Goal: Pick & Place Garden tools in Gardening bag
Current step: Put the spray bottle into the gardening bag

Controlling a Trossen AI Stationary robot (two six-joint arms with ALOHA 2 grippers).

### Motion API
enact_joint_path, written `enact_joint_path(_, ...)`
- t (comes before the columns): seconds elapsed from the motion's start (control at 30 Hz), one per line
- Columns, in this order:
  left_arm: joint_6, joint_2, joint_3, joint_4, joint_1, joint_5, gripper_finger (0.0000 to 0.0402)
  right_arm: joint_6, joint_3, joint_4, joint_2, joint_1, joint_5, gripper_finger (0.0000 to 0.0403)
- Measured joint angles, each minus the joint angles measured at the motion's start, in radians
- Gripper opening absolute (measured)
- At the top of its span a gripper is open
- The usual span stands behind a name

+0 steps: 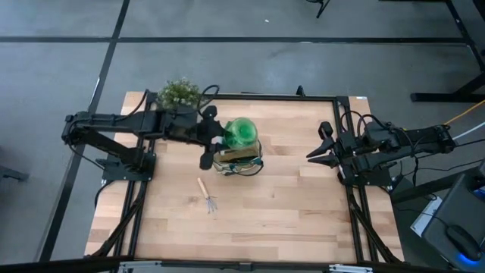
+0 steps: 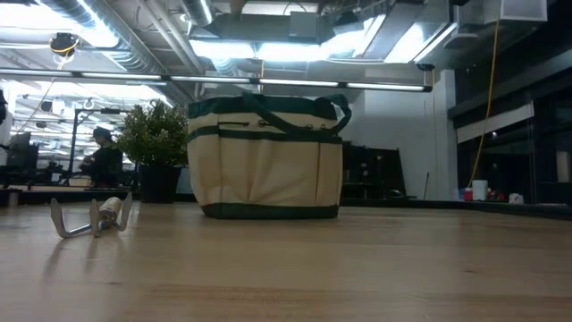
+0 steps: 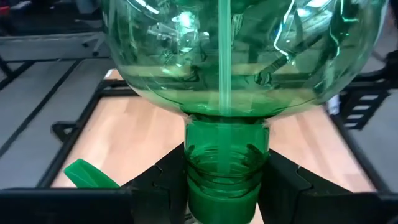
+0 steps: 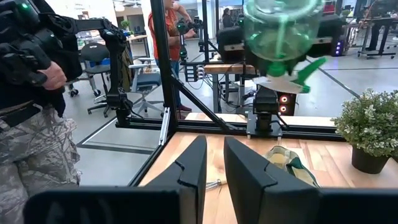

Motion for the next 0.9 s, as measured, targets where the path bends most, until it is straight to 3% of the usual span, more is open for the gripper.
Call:
enact_joint_path(0.43,-0.091,0.048,0.0,0.134,-0.068,-0.098,0.0141,0.0,0.0,0.0,0.0,0.0,0.0,0.006)
enact_joint_path(0.9,-0.211,0.196,0.0,0.322,-0.143,-0.218,0.0141,0.0,0.0,0.0,0.0,0.0,0.0,0.006)
